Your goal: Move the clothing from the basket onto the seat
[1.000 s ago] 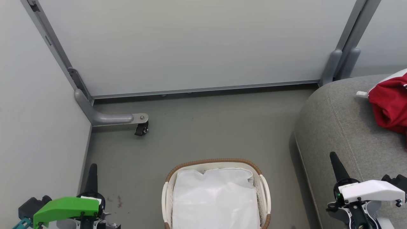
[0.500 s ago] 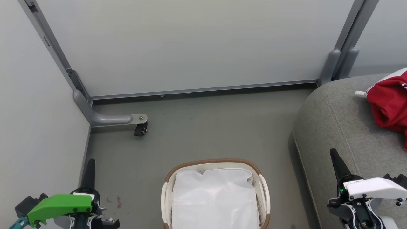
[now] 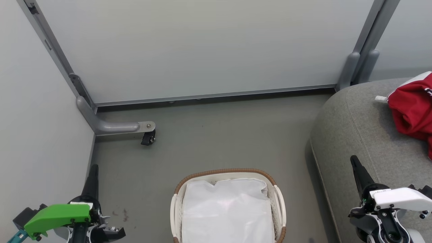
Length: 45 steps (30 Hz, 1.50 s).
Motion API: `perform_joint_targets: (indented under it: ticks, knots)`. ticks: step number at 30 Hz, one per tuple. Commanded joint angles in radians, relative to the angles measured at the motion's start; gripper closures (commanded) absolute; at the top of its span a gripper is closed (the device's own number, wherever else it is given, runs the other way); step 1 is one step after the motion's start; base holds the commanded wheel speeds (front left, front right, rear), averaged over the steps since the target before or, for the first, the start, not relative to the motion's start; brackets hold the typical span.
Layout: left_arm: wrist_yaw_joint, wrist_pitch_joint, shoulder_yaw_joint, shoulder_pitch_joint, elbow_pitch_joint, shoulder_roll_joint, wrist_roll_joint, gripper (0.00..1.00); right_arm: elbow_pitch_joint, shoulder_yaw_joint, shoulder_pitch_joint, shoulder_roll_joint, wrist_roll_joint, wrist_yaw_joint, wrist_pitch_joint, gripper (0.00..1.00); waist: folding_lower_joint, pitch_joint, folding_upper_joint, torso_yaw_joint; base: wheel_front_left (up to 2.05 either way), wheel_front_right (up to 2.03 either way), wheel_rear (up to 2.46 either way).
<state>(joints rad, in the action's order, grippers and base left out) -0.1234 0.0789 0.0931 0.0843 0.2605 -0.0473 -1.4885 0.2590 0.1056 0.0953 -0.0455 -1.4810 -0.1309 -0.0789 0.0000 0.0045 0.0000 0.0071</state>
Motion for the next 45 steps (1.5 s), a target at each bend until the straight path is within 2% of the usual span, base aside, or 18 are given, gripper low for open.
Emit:
perform_joint_targets:
  ticks: [1,19,45]
  knots:
    - [-0.006,0.006,0.006,0.023,-0.008,-0.005,-0.019,1.0,-0.008,0.004,0.016,-0.006,-0.021,0.0,-0.008,1.0,0.0,0.0,0.0,-0.001,0.0,0.0,0.0]
    - [-0.011,0.039,0.024,0.031,-0.018,-0.005,-0.129,1.0,-0.017,0.01,0.018,-0.008,-0.136,0.0,-0.039,1.0,0.0,-0.001,0.0,-0.007,0.0,0.0,0.0]
    - [-0.01,0.039,0.023,0.03,-0.017,-0.005,-0.126,1.0,-0.016,0.01,0.017,-0.008,-0.133,0.0,-0.038,1.0,0.0,-0.001,0.0,-0.007,0.0,0.0,0.0]
